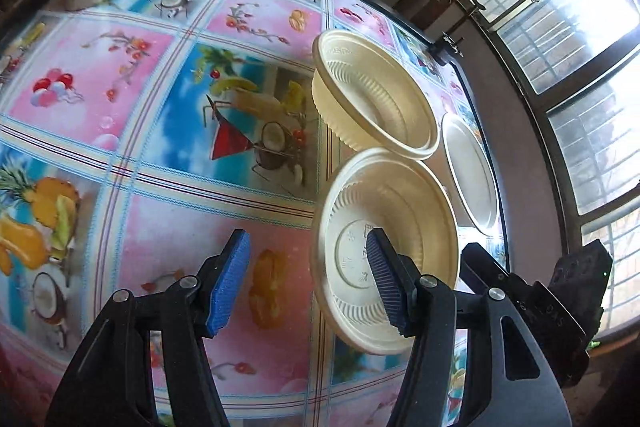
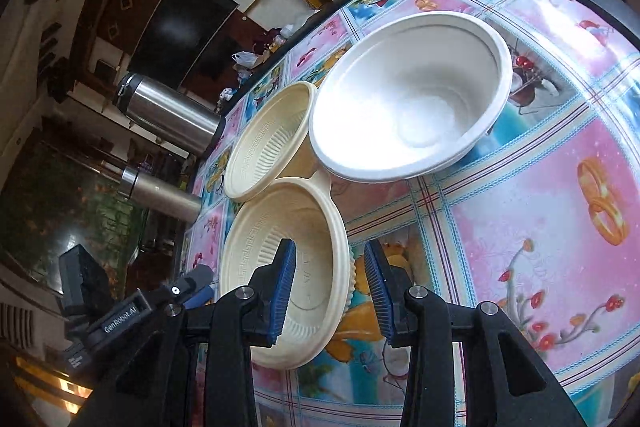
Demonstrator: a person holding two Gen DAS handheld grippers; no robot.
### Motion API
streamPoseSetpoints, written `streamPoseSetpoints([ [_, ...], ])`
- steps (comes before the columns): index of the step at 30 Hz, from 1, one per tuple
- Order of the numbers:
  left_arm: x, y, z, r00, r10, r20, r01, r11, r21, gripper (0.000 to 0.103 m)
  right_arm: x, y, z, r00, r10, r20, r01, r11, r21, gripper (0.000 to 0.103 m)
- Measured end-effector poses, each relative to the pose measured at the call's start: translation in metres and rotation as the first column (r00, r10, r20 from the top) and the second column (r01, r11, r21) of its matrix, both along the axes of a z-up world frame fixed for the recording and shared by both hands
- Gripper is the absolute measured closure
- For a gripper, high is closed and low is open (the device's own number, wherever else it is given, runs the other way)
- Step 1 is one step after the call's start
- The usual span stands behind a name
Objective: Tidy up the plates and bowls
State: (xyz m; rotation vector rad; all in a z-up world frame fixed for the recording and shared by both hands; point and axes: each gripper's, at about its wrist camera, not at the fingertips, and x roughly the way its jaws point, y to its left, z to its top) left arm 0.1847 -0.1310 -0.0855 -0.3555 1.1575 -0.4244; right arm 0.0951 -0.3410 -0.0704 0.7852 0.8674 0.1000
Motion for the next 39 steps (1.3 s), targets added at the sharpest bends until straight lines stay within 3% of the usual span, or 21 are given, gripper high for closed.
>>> streamPoseSetpoints([
  [5,-0.001,0.000,-0.004,1.000,-0.029,0.001,0.029,0.998,-0.062,0.044,0.000,0.007,-0.002,1.000,0.008,-0.004,-0.008,1.000,-0.008,0.064],
  [12,-0.006,-0.005,0.005,0.997,-0.046,0.065,0.051,0.995,-0.081,0.046,-0.001,0.010,-0.007,1.000,-0.005,-0.010,0.005,1.000,-0.007,0.064],
  [16,-0.003,-0.005,0.000,0.997,-0.048,0.058,0.053,0.995,-0.085,0.058,-0.001,0.011,-0.007,1.000,-0.009,-0.002,0.009,1.000,-0.004,0.064],
  [24,-0.001,-0.007,-0.007,0.998,-0.048,0.045,0.052,0.995,-0.086,0.069,0.000,0.011,-0.009,1.000,-0.017,0.003,0.017,1.000,0.002,0.064],
  [30,0.000,-0.006,-0.011,0.999,-0.035,0.036,0.038,0.997,-0.072,0.084,0.001,0.012,-0.010,1.000,-0.020,0.005,0.020,1.000,-0.006,0.064],
  [34,0.001,-0.005,-0.015,0.999,-0.026,0.026,0.028,0.998,-0.058,0.093,0.001,0.014,-0.011,1.000,-0.023,0.001,0.023,0.999,-0.024,0.075],
  [39,-0.001,-0.005,-0.016,1.000,-0.017,0.025,0.019,0.998,-0.055,0.093,0.003,0.013,-0.015,0.999,-0.037,-0.015,0.036,0.998,-0.041,0.088],
])
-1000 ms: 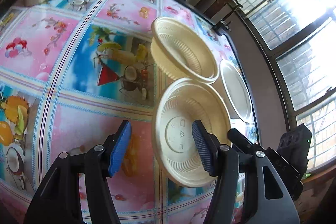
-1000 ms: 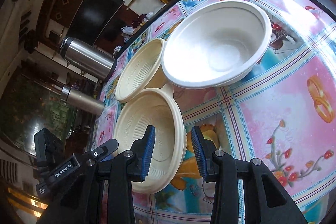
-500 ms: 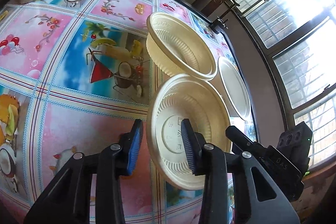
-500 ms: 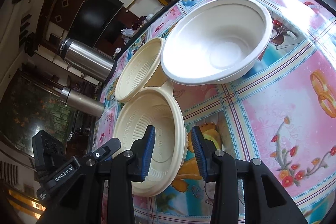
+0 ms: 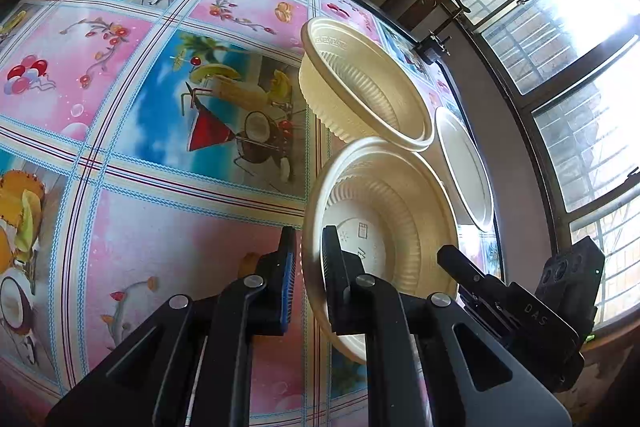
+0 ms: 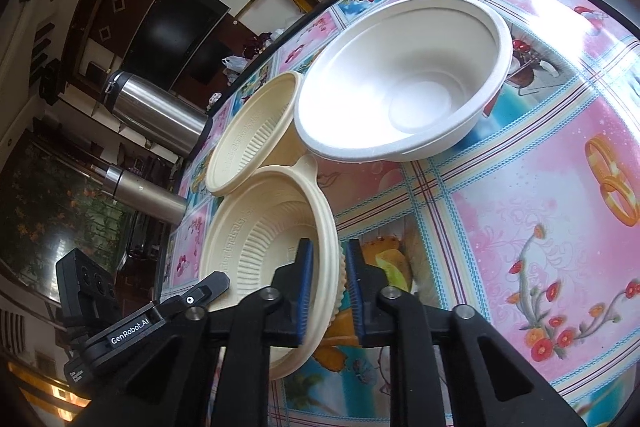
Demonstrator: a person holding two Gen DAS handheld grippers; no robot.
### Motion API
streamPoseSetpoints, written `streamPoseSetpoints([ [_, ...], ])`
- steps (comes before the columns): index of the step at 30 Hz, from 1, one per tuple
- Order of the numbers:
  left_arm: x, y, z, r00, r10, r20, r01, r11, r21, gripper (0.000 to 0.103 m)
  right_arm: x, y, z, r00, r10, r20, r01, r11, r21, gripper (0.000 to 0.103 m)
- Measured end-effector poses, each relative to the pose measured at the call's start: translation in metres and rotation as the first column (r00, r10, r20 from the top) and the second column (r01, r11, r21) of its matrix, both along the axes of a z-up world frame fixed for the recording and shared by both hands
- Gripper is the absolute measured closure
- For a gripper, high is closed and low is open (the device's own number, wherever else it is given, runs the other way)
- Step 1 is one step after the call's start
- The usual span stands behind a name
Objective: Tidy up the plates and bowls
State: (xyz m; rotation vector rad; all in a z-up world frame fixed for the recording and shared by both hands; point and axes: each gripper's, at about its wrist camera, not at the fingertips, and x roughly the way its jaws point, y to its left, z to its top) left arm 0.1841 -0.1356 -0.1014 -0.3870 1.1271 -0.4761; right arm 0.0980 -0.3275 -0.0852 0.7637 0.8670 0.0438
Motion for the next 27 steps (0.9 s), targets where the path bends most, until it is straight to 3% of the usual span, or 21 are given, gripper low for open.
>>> streamPoseSetpoints([
  [4,-0.003,-0.002,0.002,1.000,0.007,0.018,-0.008,1.000,0.023,0.093,-0.001,0.002,0.001,1.000,0.003,0.011,-0.003,1.000,-0.005,0.093],
  [17,-0.009,-0.008,0.005,0.998,0.016,0.056,-0.021,0.996,0.088,0.093,-0.002,0.004,0.001,1.000,-0.004,0.016,0.004,1.000,-0.016,0.093],
  [21,-0.015,-0.007,0.004,0.998,0.022,0.057,-0.027,0.994,0.106,0.093,-0.004,0.004,-0.002,1.000,-0.003,0.003,0.003,1.000,0.019,0.094],
  [27,-0.031,0.010,0.006,0.997,0.042,0.059,-0.047,0.995,0.087,0.093,-0.009,0.011,0.000,1.000,-0.003,-0.001,0.003,0.999,0.034,0.094],
])
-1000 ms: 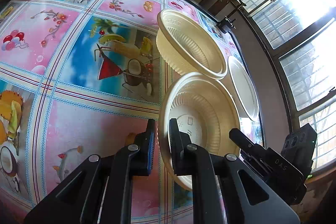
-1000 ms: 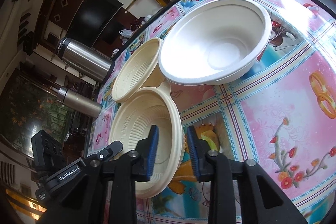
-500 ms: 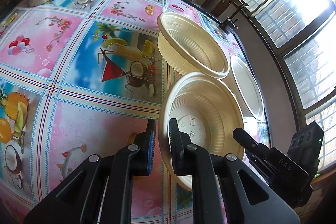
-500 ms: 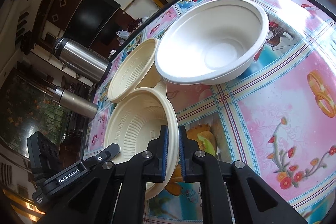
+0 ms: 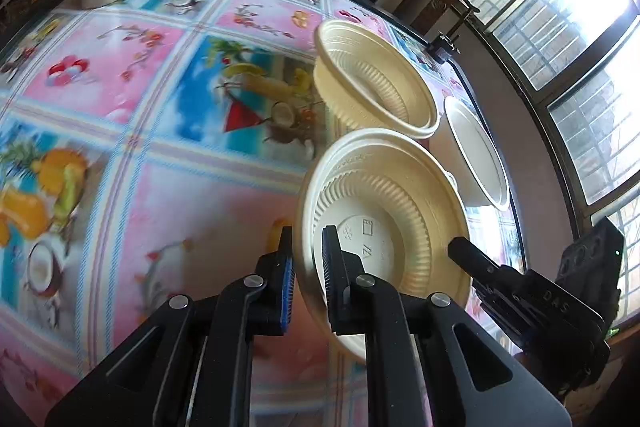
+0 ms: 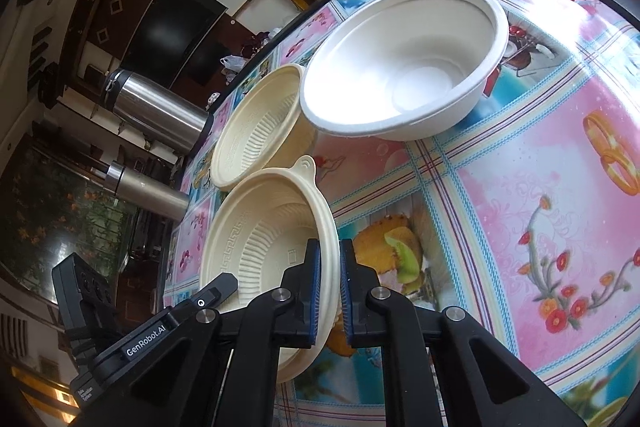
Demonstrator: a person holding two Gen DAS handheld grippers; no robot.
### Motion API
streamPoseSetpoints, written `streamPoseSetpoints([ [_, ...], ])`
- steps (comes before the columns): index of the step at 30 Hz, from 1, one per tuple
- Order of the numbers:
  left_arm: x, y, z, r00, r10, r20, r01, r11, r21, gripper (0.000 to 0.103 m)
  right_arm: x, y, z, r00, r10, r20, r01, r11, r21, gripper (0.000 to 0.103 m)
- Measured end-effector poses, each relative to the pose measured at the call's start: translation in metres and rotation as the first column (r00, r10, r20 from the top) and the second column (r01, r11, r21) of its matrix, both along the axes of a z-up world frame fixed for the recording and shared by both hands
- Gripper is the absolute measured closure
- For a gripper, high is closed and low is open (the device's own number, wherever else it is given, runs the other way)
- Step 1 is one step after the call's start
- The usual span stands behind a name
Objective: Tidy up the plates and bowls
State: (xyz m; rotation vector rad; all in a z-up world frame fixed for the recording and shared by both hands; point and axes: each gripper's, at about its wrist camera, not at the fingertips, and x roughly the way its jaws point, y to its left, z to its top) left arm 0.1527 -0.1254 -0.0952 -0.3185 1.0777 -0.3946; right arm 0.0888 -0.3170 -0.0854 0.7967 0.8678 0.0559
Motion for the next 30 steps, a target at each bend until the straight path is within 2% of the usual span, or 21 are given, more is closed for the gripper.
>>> streamPoseSetpoints([
  [7,-0.024,0.030,-0.003,1.000,0.030,0.005,-0.030,0.999,0.018,0.093,-0.007,0.017,-0.006,0.999,0.050,-0.008,-0.050,0.998,0.040,0.094],
  [13,-0.046,0.051,-0.001,0.999,0.045,0.017,-0.045,0.998,0.048,0.093,-0.021,0.043,-0.005,0.996,0.087,0.003,-0.087,0.996,0.023,0.094],
  [25,-0.100,0.078,0.003,0.999,-0.007,0.043,0.002,0.993,0.122,0.091,-0.067,0.076,-0.006,0.990,0.141,0.026,-0.141,0.990,0.018,0.094],
  [30,-0.121,0.091,0.002,0.999,-0.016,0.040,0.011,0.992,0.125,0.090,-0.089,0.089,-0.002,0.985,0.170,0.019,-0.170,0.985,0.008,0.094],
])
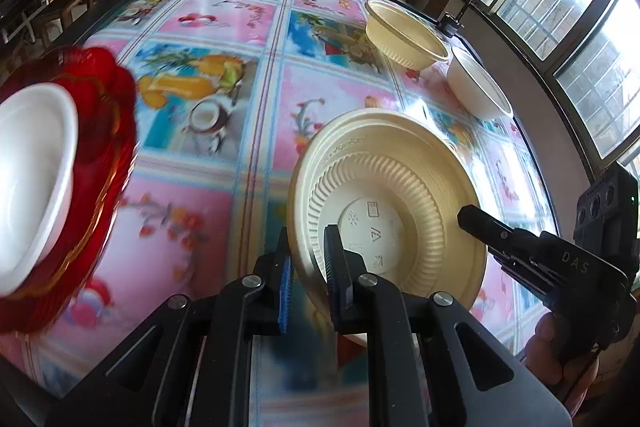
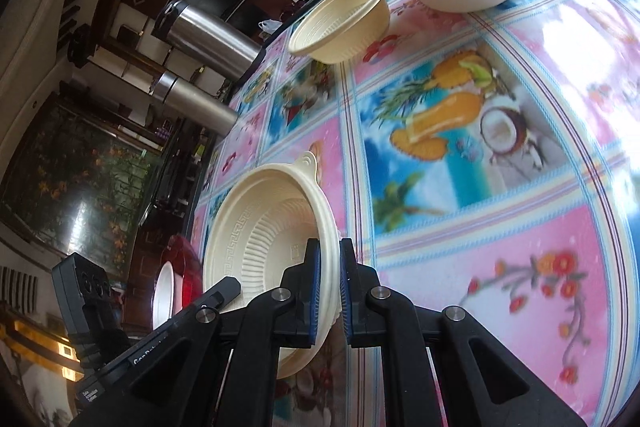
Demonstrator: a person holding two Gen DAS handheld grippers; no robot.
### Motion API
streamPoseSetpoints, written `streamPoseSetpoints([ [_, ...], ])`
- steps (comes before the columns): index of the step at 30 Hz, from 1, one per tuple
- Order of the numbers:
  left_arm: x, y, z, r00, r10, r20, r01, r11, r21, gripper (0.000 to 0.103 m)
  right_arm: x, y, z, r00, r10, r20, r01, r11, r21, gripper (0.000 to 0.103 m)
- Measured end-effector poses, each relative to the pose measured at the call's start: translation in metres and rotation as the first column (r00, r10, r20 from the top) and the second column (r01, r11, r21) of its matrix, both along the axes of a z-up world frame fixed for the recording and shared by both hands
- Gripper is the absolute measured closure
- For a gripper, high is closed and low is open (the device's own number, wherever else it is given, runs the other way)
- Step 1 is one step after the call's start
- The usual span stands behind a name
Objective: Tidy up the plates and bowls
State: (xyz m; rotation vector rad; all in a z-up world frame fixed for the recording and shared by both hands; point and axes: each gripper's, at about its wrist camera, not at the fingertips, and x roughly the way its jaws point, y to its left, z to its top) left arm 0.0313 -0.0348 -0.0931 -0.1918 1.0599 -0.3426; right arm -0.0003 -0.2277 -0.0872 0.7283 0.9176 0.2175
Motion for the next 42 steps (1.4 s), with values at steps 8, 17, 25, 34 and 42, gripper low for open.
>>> streamPoseSetpoints([
  [8,-0.025,0.014,0.002,0.999,0.007,0.044,-0.009,0.999,0.053,0.089,-0.018,0.019,0.000,0.998,0.064,-0.005,-0.064,0.998,-0.003,0.094],
  [17,-0.029,0.017,0.002,0.998,0.009,0.058,-0.013,0.998,0.058,0.088,-0.022,0.033,0.000,0.996,0.088,0.001,-0.088,0.996,-0.031,0.094],
  [25,-0.028,0.020,0.000,0.999,0.003,0.053,-0.005,0.999,0.048,0.086,-0.017,0.038,0.000,0.996,0.087,-0.004,-0.087,0.995,-0.045,0.094],
  [34,-0.028,0.023,0.001,0.999,-0.010,0.047,0.008,0.999,0.041,0.086,-0.014,0.045,-0.003,0.996,0.085,-0.022,-0.087,0.995,-0.056,0.093],
  [42,-0.032,0.036,0.026,0.995,-0.008,0.100,0.007,1.000,0.004,0.087,-0.012,0.048,0.003,0.996,0.082,-0.022,-0.083,0.996,-0.043,0.094],
])
